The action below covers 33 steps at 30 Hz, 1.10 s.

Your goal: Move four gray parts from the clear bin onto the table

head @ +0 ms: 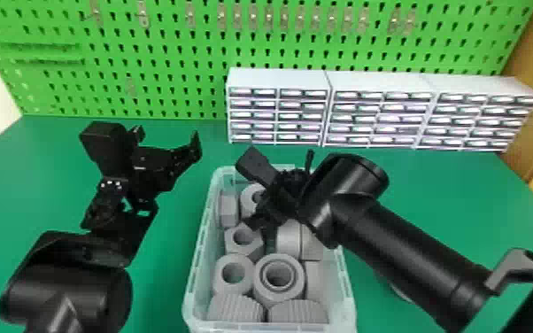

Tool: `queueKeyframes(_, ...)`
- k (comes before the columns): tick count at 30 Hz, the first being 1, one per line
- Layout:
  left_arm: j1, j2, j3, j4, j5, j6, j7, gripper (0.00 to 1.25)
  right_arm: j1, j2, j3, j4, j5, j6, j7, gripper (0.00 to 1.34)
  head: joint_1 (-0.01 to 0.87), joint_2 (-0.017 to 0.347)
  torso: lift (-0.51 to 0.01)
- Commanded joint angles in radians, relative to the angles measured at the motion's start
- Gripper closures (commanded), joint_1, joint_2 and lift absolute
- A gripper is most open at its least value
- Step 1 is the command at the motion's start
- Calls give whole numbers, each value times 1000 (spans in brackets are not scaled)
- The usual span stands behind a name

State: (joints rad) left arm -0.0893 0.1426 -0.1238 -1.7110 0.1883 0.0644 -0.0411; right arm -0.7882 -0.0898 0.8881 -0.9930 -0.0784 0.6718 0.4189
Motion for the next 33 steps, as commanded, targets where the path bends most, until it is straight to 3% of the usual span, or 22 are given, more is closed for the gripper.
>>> queueKeyframes(1,-1,0,0,2,2,0,0,114,3,-2,9,7,-8,-9,-2,509,686,26,-50)
queueKeyframes(18,-3,0,-2,4,3,0,-3,116,14,-7,20,16,-8,-15,-8,564,686,26,-50)
queueKeyframes(22,-1,0,-2,4,3,0,-3,116,12,-7,25,14,2,-15,-9,708,686,26,-50)
queueKeyframes(30,2,0,1,4,5,0,-5,116,26,-8,32,-36,57,-14,-60,1165,686,26,-50)
queueKeyframes(33,3,0,3,4,5,0,-5,116,34,-8,38,-56,78,-12,-77,1207,686,26,-50)
